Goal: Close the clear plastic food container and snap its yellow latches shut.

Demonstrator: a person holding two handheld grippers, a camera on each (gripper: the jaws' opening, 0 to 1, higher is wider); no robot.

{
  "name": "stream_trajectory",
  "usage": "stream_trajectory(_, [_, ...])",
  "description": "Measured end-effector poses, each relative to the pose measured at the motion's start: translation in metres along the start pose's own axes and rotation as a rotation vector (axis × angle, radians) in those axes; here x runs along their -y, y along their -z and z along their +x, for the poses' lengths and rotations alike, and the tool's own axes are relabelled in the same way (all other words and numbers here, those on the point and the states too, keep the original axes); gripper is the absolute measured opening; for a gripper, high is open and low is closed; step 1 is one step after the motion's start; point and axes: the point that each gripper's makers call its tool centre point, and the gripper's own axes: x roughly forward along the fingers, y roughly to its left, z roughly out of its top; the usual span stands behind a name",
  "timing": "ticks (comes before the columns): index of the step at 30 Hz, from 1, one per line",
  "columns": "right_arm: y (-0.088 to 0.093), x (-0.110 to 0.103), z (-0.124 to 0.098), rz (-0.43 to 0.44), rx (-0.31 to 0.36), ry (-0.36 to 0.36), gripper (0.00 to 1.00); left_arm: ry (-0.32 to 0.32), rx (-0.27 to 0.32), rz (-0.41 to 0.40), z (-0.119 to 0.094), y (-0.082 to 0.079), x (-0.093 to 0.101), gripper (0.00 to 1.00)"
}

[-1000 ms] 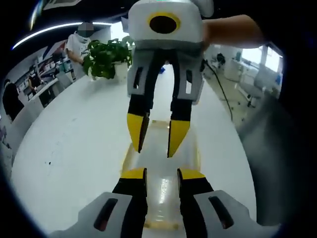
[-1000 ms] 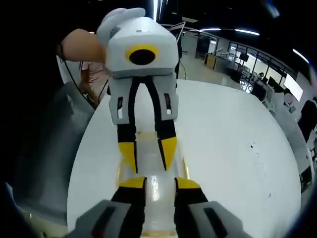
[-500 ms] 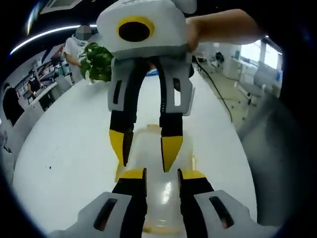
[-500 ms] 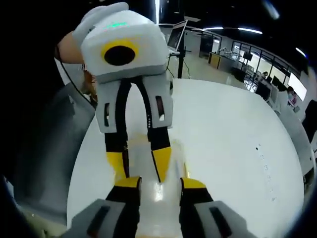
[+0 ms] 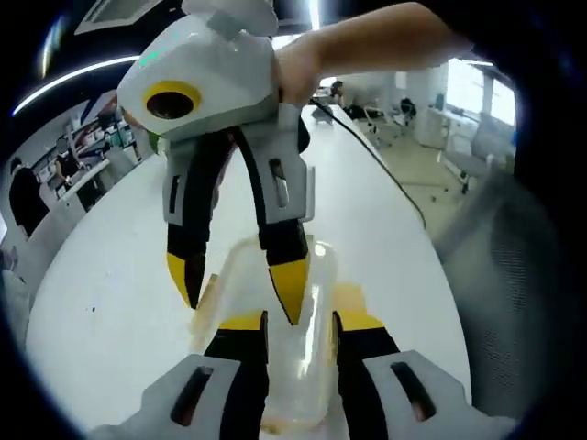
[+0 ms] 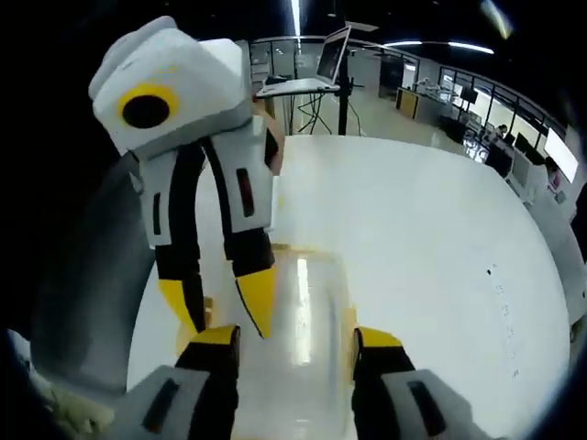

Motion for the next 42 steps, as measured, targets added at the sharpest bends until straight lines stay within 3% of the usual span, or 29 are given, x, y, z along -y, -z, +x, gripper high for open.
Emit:
stream_trajectory(7, [0.008,-0.002,0.008,0.008,-0.054,-0.058,0.57,-0.014,-0.039,0.056,0.004,0.006,0.009,0.38])
stream_trajectory(9, [0.009,-0.001,0.008,0.022,-0.062,-0.069,0.57,-0.058,-0.048,0.163,0.005,0.006,0.006,0.35])
stream_trajectory(11, [0.011,0.000,0.008,0.038,-0.064,-0.079,0.58,-0.054,-0.073,0.162,0.009,0.011,0.012,0.34])
stream_trajectory(13, [0.011,-0.001,0.009,0.041,-0.067,-0.085,0.58,-0.133,-0.086,0.235,0.011,0.012,0.001,0.29])
stream_trajectory(16, [0.011,-0.001,0.010,0.041,-0.081,-0.094,0.57,-0.130,-0.060,0.199,0.015,0.010,0.005,0.30])
stream_trajectory(18, [0.011,-0.001,0.010,0.043,-0.082,-0.101,0.56,-0.144,-0.065,0.253,0.016,0.011,0.006,0.30])
stream_trajectory(20, [0.010,0.000,0.010,0.047,-0.088,-0.109,0.54,-0.150,-0.054,0.232,0.015,0.010,0.007,0.28])
stream_trajectory(31, [0.011,-0.006,0.014,0.006,-0.177,-0.169,0.54,-0.200,-0.067,0.179,0.016,0.009,0.006,0.26])
stream_trajectory(38, [0.014,-0.008,0.015,-0.002,-0.261,-0.198,0.55,-0.223,-0.066,0.197,0.016,0.010,0.007,0.25])
stream_trajectory(42, [0.014,-0.008,0.014,-0.003,-0.284,-0.194,0.55,-0.196,-0.038,0.243,0.014,0.010,0.007,0.25])
